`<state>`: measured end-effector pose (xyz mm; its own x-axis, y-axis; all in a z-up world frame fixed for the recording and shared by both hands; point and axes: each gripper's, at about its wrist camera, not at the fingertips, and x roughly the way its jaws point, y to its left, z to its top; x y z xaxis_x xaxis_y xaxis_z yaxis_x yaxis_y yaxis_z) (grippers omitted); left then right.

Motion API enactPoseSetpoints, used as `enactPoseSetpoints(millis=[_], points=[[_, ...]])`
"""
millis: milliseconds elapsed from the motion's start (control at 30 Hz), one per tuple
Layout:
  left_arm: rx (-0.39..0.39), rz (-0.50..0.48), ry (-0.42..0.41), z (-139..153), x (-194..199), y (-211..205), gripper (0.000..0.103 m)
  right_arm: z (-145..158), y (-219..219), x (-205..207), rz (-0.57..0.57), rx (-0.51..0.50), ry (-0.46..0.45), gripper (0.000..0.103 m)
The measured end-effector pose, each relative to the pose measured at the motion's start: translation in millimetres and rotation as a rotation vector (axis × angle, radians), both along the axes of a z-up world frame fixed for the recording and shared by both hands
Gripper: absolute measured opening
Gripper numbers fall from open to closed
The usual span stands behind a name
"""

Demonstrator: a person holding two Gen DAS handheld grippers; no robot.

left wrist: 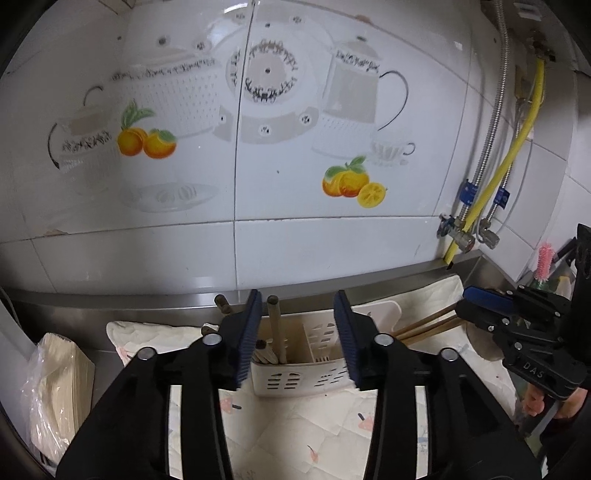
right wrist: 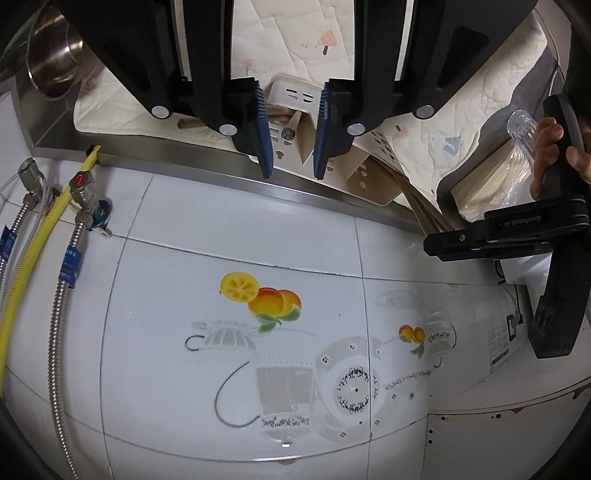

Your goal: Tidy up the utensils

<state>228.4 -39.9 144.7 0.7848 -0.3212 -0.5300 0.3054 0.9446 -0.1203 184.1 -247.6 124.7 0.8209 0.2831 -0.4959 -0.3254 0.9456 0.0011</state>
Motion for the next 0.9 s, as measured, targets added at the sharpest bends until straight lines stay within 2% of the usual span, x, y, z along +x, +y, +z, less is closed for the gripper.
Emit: enactPoseSetpoints(millis=[67, 200, 267, 333, 400, 567, 667, 767, 900], points=[[0.000, 0.000, -0.012, 3, -7, 0, 0.051, 2, -2, -6, -0.004, 0.001, -0.010, 0.031], [-0.002, -0.002, -0.031, 4, -25, 1, 0.061, 5, -5, -19, -0.011, 0.002, -0.030, 0.037], [0.005, 0.008, -0.042, 4, -34, 2, 0.071, 5, -6, -27, -0.013, 0.007, -0.037, 0.045], [0.002, 0.012, -0.048, 2, -43, 4, 0.074, 5, -7, -34, -0.017, 0.006, -0.050, 0.052], [-0.005, 0.019, -0.050, 0, -51, 7, 0.079, 5, -7, -43, -0.023, 0.001, -0.062, 0.054], [0.011, 0.048, -0.056, -9, -70, 12, 0.092, 1, -7, -64, -0.033, 0.001, -0.083, 0.071], [0.017, 0.069, -0.063, -16, -84, 16, 0.098, -4, -7, -76, -0.035, 0.008, -0.086, 0.077], [0.019, 0.075, -0.061, -22, -94, 18, 0.098, -11, -9, -84, -0.042, 0.014, -0.081, 0.082], [0.059, 0.101, -0.060, -33, -107, 17, 0.098, -22, -10, -95, -0.047, 0.032, -0.064, 0.087]])
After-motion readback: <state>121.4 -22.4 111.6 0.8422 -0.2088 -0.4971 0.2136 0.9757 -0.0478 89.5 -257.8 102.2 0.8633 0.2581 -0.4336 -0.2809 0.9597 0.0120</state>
